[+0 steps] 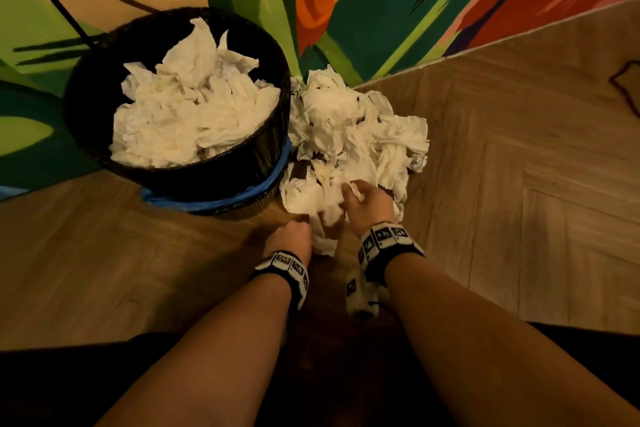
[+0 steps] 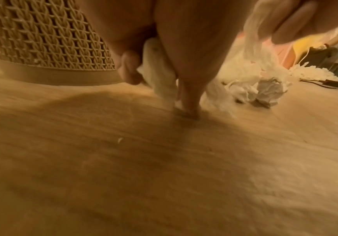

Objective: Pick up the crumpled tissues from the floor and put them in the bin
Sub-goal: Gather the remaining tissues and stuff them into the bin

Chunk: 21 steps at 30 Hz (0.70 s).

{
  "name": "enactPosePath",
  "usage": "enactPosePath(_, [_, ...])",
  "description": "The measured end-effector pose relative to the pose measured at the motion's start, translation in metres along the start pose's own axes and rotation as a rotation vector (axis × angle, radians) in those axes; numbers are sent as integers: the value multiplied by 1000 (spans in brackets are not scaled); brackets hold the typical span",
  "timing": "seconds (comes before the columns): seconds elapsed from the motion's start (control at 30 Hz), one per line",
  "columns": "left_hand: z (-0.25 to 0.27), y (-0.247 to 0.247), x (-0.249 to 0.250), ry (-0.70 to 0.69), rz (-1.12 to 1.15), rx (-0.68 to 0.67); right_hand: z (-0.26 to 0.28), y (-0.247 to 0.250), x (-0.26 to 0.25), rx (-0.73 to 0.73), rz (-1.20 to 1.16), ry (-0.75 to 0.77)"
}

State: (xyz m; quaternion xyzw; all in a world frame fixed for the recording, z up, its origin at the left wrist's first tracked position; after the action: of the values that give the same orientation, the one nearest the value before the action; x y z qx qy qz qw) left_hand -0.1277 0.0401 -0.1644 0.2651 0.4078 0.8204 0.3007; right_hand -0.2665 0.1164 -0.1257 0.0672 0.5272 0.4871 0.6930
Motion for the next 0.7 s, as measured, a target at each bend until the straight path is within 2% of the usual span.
enactPosePath(0.1, [-2,5,-2,4,58,-21,-1,7,-16,58,52,93])
enactPosePath(0.2, [1,7,-2,-71,253,26,-1,19,-27,101,32,126])
enactPosePath(0.33, [13,37,4,-94,476,266,-4,39,-42,135,-87,108])
enactPosePath(0.4, [18,60,8,-80,543,340,-4,49,-52,169,-82,135])
enactPosePath(0.47, [26,86,12,-107,563,411,-2,61,-65,204,-92,179])
enactPosePath(0.57, [43,129,24,-264,561,452,1,78,-92,199,-108,203])
enactPosePath(0.63, [56,163,33,-363,474,480,6,93,-118,191,-93,260])
enactPosePath(0.7, [72,201,41,-423,365,569,12,110,-147,188,-17,366])
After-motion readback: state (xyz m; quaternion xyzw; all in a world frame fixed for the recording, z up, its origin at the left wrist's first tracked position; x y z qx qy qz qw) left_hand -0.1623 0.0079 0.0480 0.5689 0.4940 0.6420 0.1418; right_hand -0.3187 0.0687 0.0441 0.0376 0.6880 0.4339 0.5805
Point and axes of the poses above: each hand's wrist, its own z-axis away from the middle knuckle, its own y-axis out of the back of the hand, x = y × z, the point moved 3 cm from there along -z, towards the middle knuckle, and after that the axes turned 8 degrees about -y, right-handed, at the moved point
